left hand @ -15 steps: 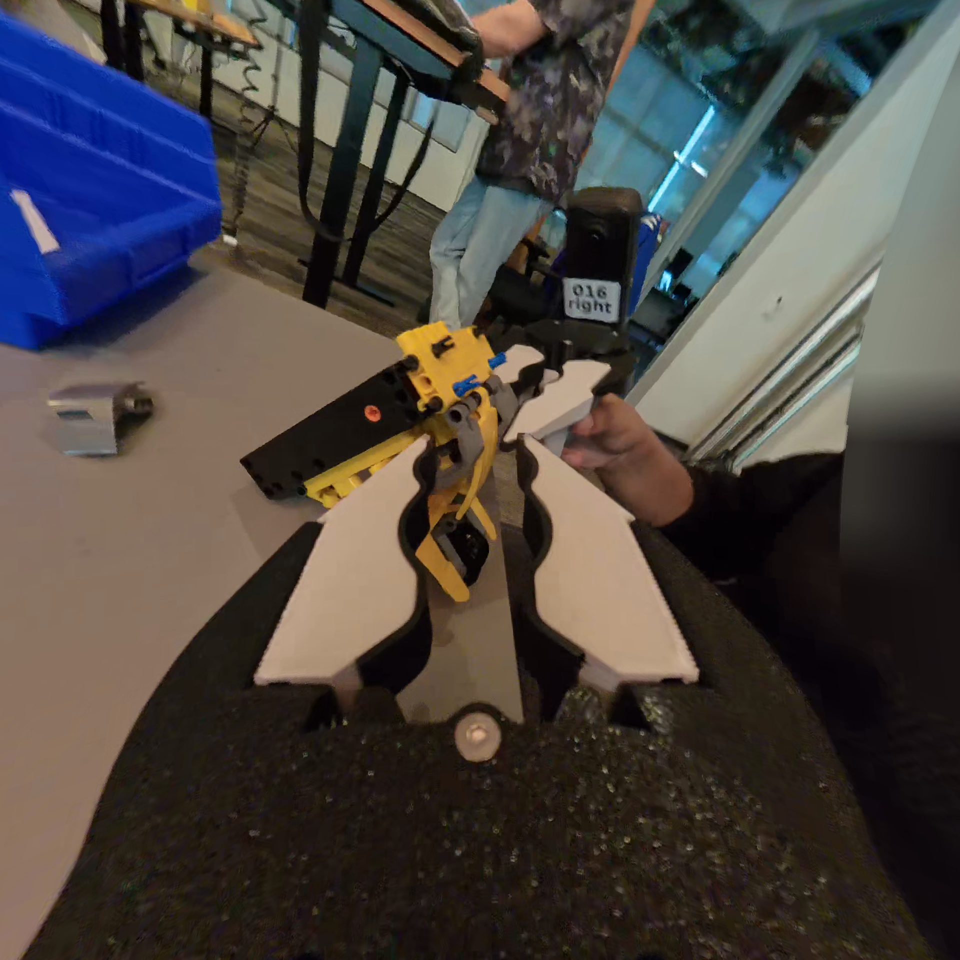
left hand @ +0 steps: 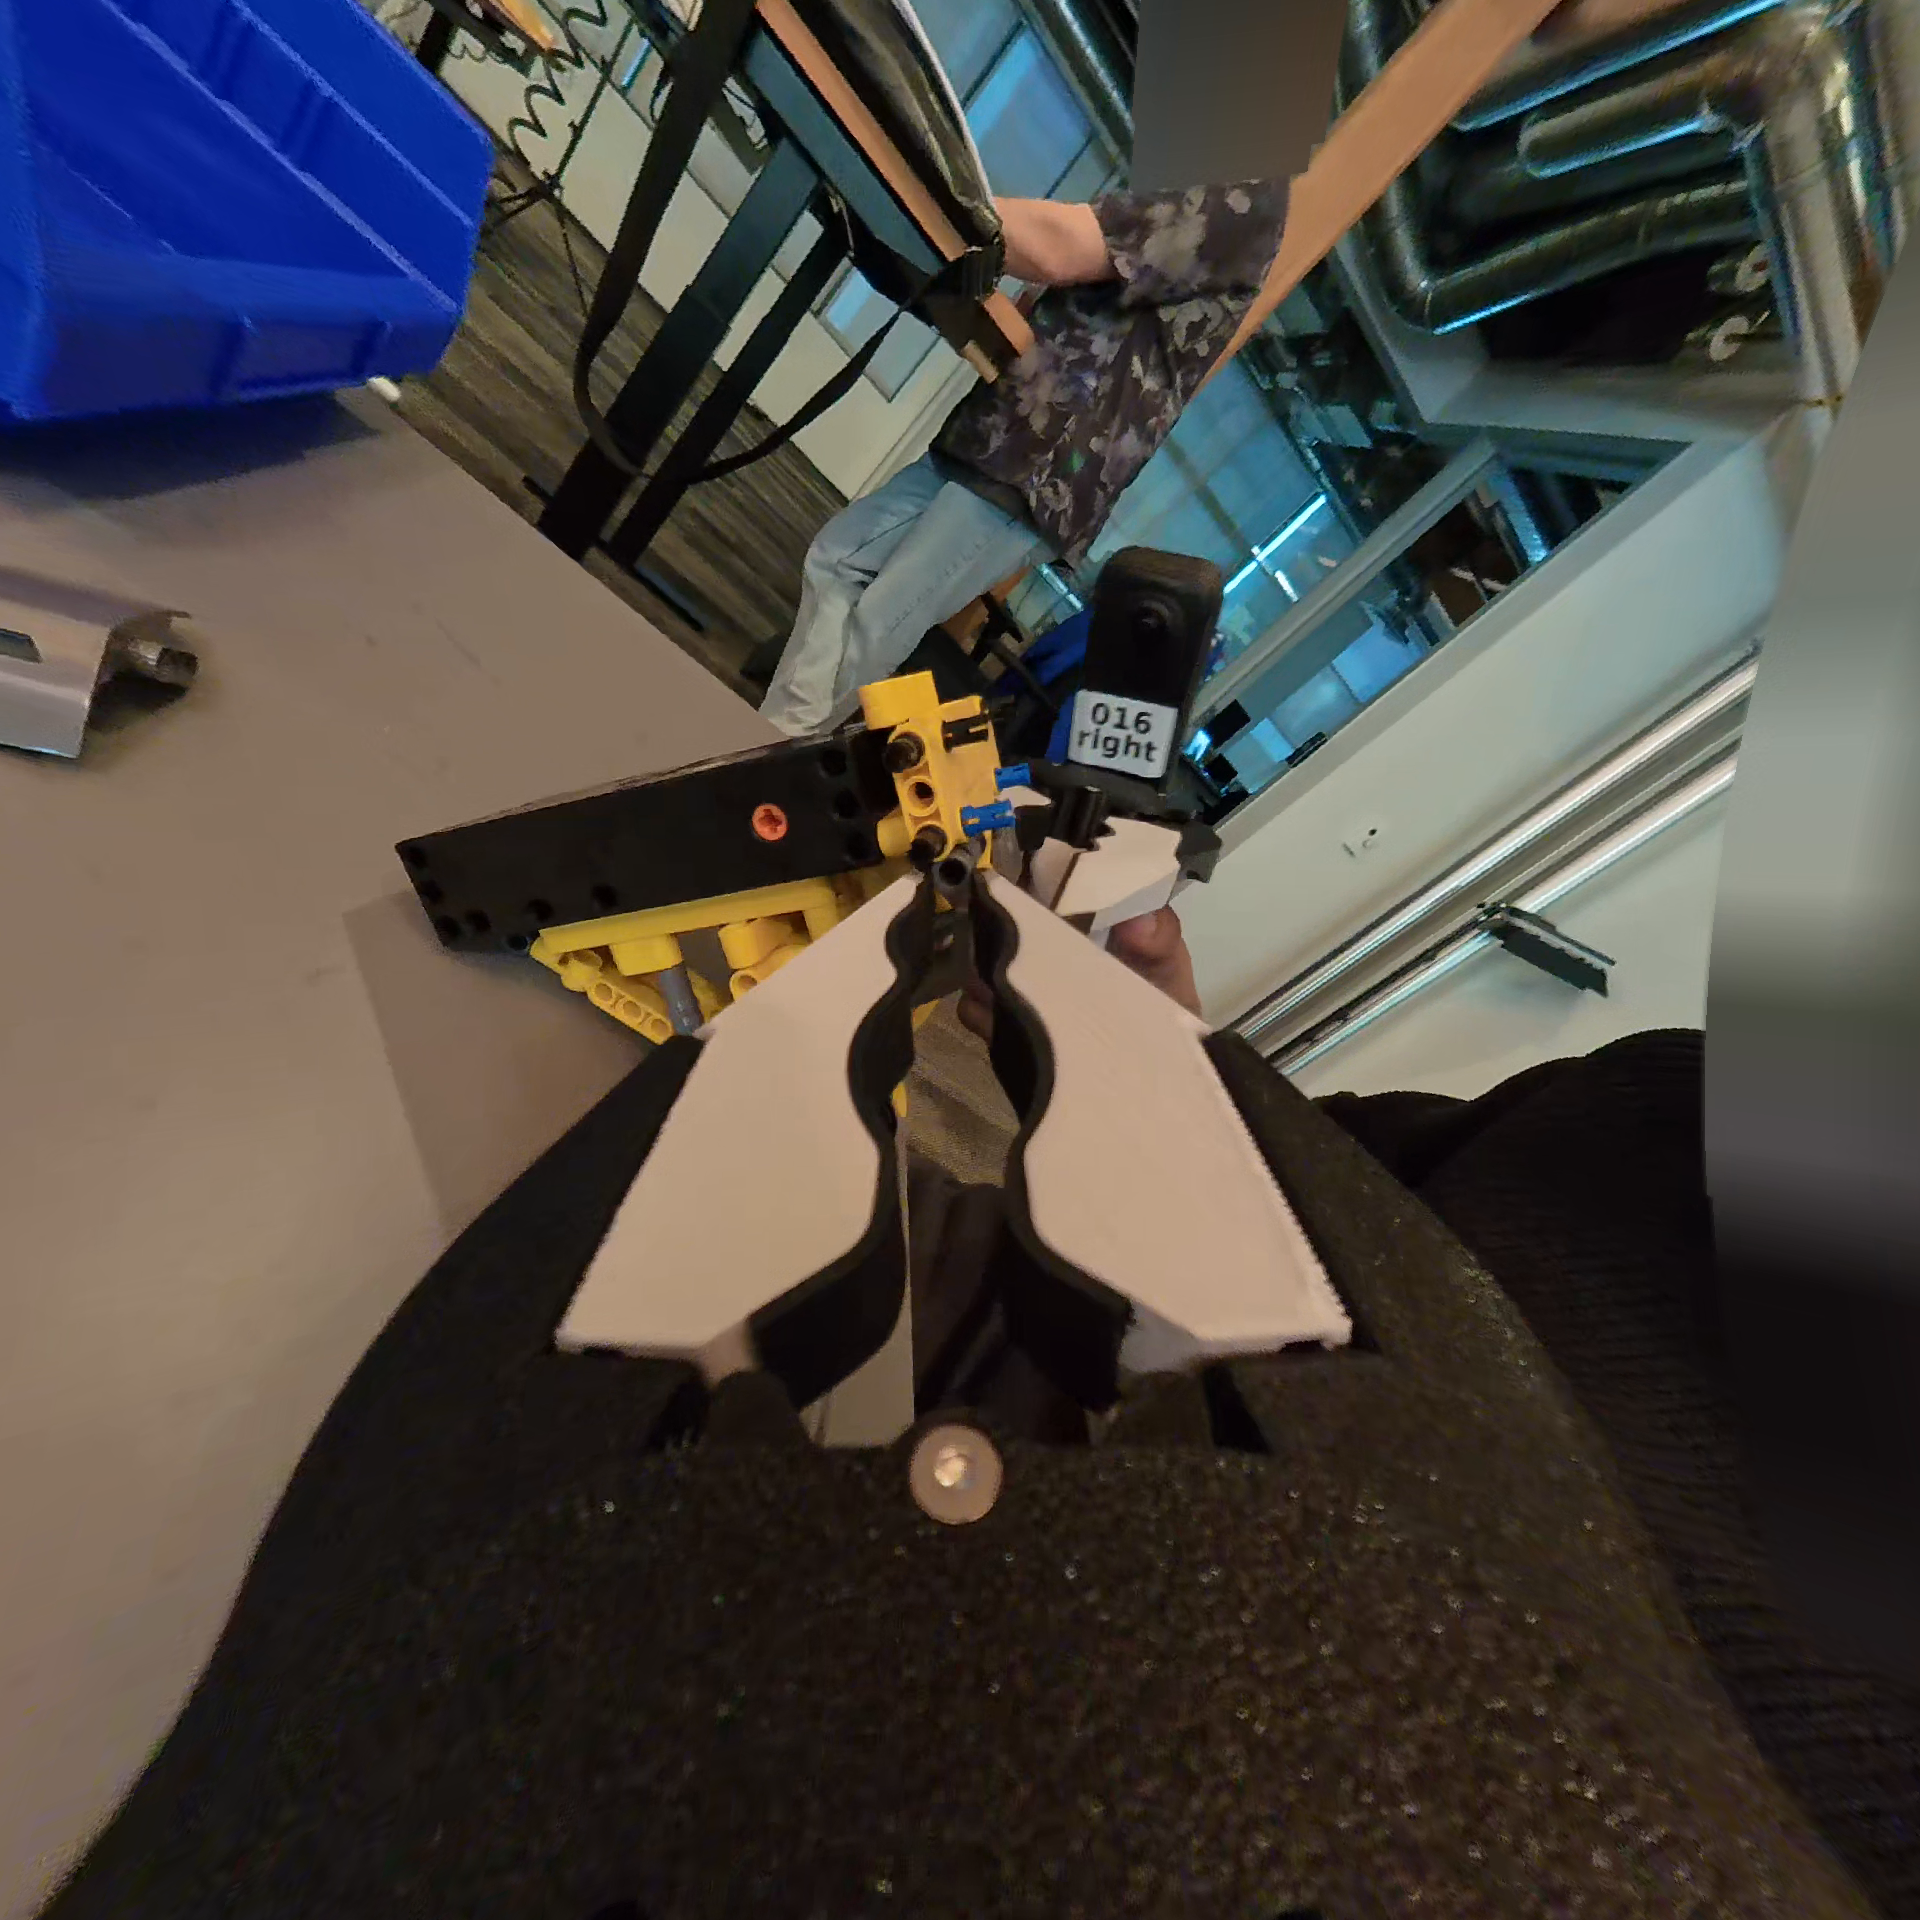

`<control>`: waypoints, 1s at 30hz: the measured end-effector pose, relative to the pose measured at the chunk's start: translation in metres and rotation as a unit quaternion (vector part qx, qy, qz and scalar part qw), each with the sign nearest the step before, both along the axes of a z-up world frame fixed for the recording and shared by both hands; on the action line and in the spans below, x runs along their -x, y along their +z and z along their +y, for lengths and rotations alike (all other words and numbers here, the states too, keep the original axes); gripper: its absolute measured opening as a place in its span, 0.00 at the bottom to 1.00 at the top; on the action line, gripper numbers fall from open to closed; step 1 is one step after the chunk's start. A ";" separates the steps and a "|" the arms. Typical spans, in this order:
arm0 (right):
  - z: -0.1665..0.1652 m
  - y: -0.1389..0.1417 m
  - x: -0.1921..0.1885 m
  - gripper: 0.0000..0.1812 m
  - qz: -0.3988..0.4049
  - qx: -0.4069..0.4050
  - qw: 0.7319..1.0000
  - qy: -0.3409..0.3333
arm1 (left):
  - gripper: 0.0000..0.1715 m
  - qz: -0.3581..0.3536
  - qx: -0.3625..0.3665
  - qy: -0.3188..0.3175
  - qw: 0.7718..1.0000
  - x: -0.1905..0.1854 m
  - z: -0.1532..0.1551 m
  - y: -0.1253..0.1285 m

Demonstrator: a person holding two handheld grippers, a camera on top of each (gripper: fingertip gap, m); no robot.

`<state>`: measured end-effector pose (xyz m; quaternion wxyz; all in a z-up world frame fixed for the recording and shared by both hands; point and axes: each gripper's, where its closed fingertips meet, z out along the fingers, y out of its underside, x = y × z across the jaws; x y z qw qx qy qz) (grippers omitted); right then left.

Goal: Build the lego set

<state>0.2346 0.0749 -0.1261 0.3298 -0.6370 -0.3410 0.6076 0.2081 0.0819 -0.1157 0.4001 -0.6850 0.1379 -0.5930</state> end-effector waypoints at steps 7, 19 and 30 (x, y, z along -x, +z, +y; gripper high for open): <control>0.004 0.000 0.000 0.05 0.051 0.096 0.994 0.009 | 0.03 -0.017 0.001 -0.002 1.000 0.001 0.001 0.000; 0.019 0.001 -0.011 0.02 0.059 0.082 0.994 -0.029 | 0.02 -0.084 0.080 0.031 0.993 0.019 0.013 -0.009; 0.015 0.002 -0.011 0.02 0.051 0.086 0.995 -0.009 | 0.03 -0.107 0.082 0.014 0.991 0.009 0.009 0.004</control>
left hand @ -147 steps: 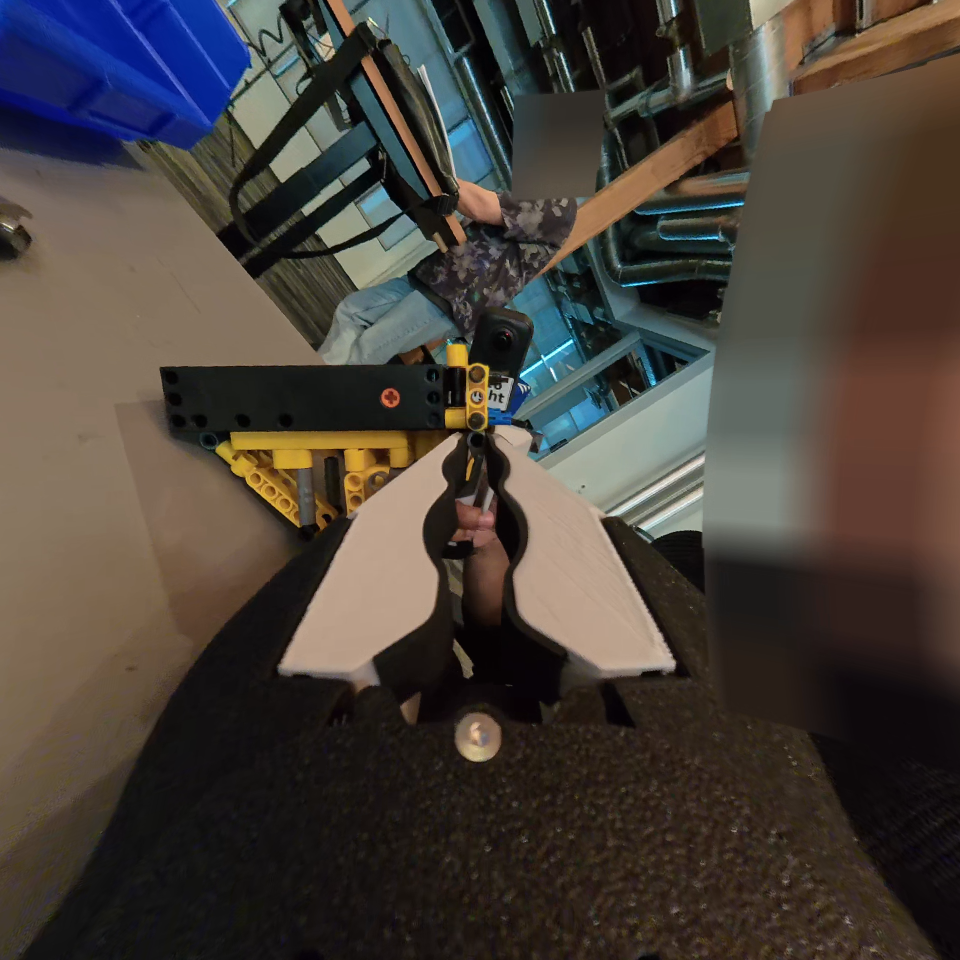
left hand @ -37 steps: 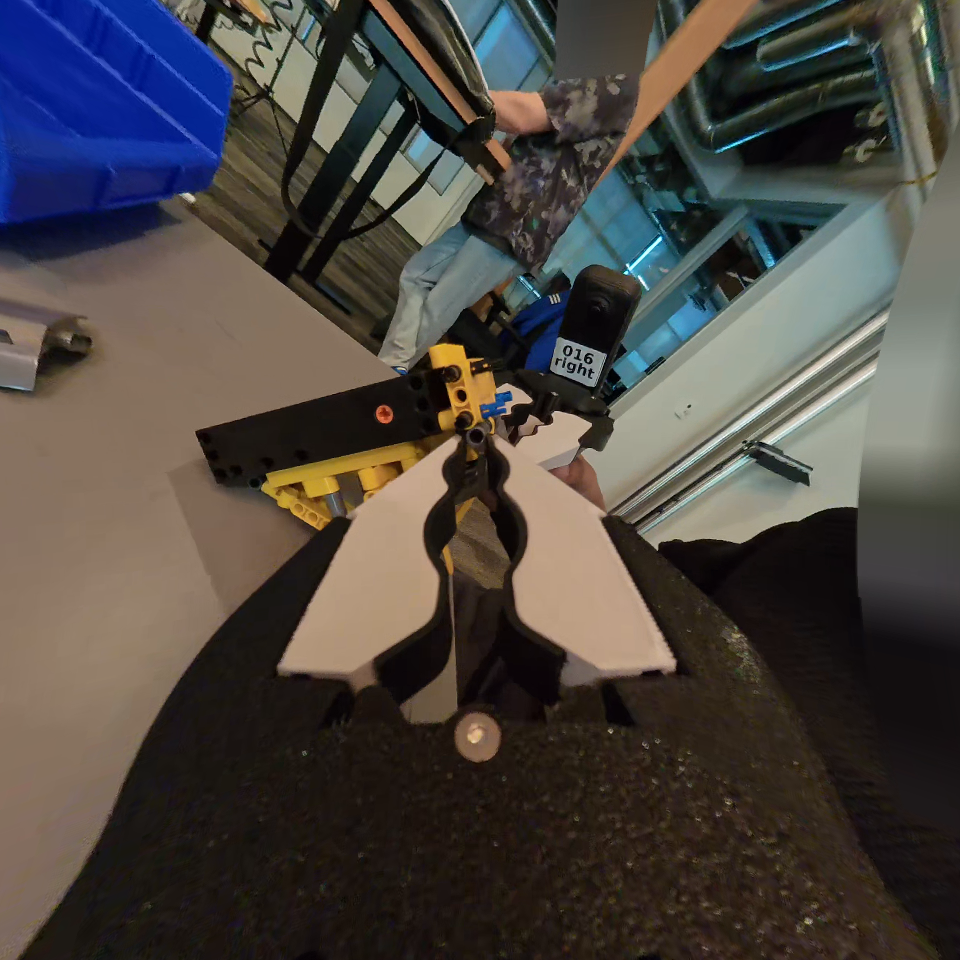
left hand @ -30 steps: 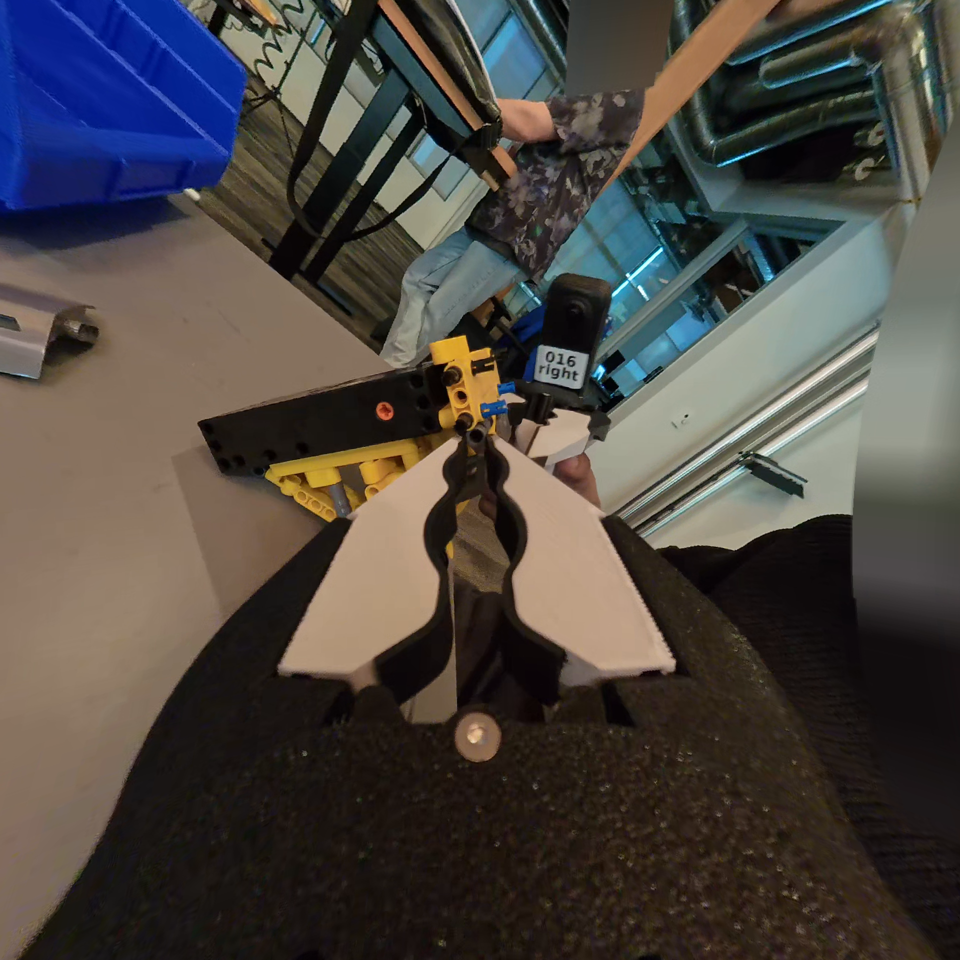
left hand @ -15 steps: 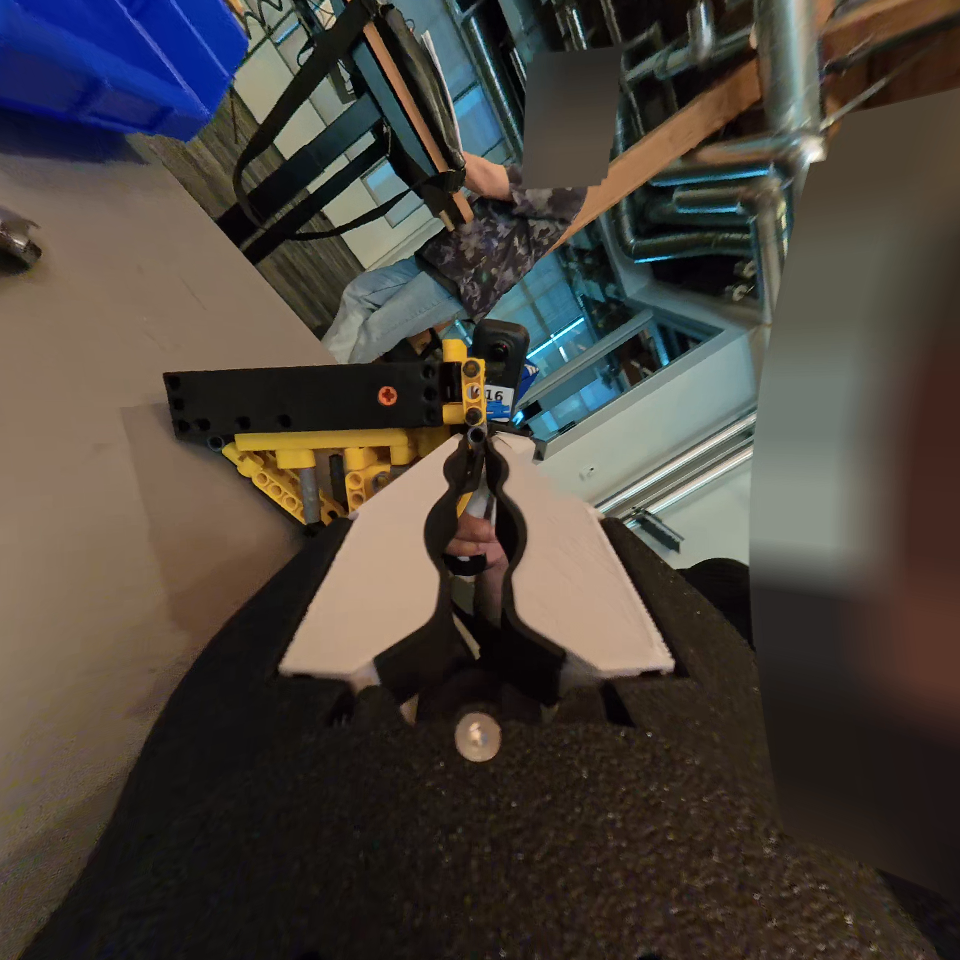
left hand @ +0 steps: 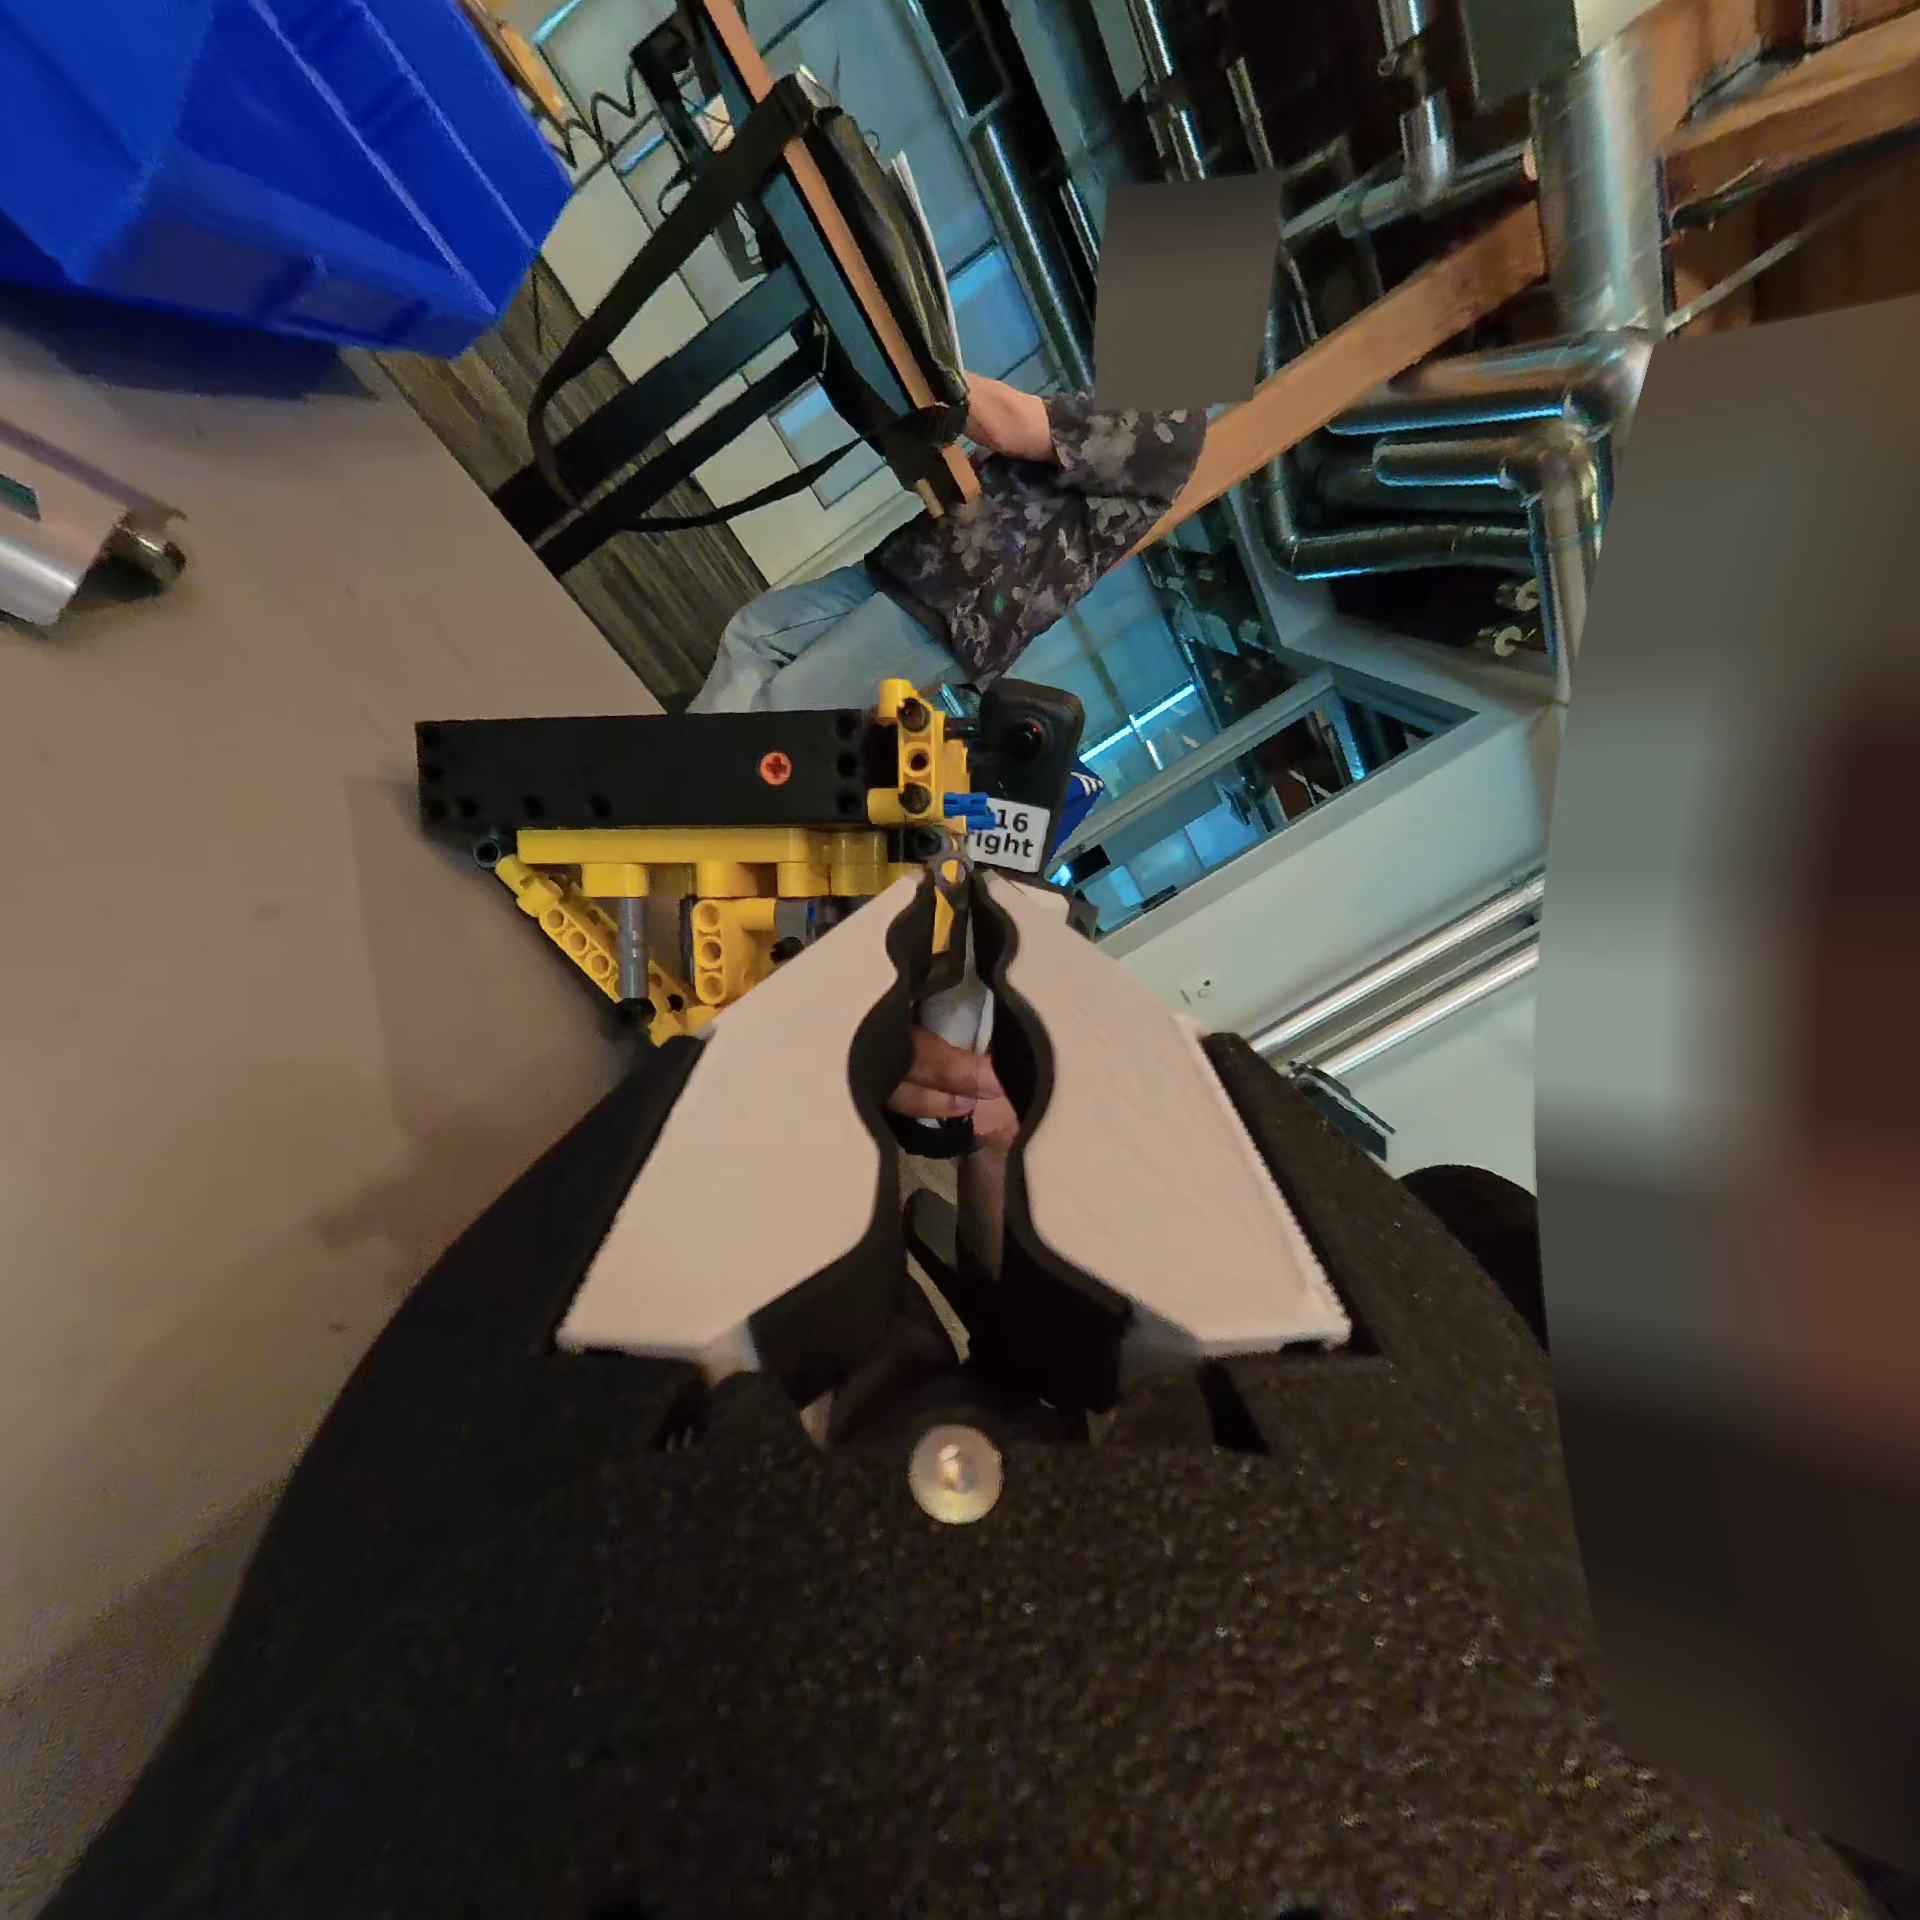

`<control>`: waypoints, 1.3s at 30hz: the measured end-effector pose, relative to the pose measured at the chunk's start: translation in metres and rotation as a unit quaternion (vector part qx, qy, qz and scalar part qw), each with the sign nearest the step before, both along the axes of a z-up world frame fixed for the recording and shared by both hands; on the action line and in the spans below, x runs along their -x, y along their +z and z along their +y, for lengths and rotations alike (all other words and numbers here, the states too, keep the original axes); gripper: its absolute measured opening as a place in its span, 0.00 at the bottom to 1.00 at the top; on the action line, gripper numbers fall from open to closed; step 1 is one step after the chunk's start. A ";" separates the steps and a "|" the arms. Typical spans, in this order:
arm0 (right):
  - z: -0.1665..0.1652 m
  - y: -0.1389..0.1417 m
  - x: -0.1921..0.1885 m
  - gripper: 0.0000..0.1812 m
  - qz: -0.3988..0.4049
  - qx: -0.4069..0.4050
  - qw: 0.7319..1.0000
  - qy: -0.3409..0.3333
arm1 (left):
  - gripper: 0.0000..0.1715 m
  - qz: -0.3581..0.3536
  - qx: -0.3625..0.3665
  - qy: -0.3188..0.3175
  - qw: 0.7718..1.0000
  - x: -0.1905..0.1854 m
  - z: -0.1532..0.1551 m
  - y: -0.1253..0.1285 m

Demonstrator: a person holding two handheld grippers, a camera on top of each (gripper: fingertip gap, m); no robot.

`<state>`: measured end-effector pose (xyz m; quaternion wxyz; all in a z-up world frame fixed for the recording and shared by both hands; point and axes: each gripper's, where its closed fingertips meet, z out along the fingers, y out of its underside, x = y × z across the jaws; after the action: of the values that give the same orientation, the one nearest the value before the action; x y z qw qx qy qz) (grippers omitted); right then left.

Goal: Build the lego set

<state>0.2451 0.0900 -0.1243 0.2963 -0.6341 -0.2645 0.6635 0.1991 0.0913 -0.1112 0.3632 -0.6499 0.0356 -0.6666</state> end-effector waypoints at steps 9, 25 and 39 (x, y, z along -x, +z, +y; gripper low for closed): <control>-0.001 -0.006 -0.005 0.12 -0.101 -0.103 0.989 -0.024 | 0.03 -0.001 -0.004 -0.018 1.000 -0.006 -0.001 0.001; 0.003 0.000 -0.007 0.06 -0.096 -0.127 0.986 -0.043 | 0.03 -0.029 0.026 -0.060 0.997 -0.017 0.005 -0.001; 0.002 -0.001 -0.005 0.04 -0.093 -0.127 0.987 -0.037 | 0.03 -0.038 0.043 -0.066 0.996 -0.006 0.010 -0.004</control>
<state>0.2504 0.0920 -0.1249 0.3727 -0.6593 -0.3495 0.5516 0.2052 0.1008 -0.1155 0.2913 -0.6355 0.0357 -0.7141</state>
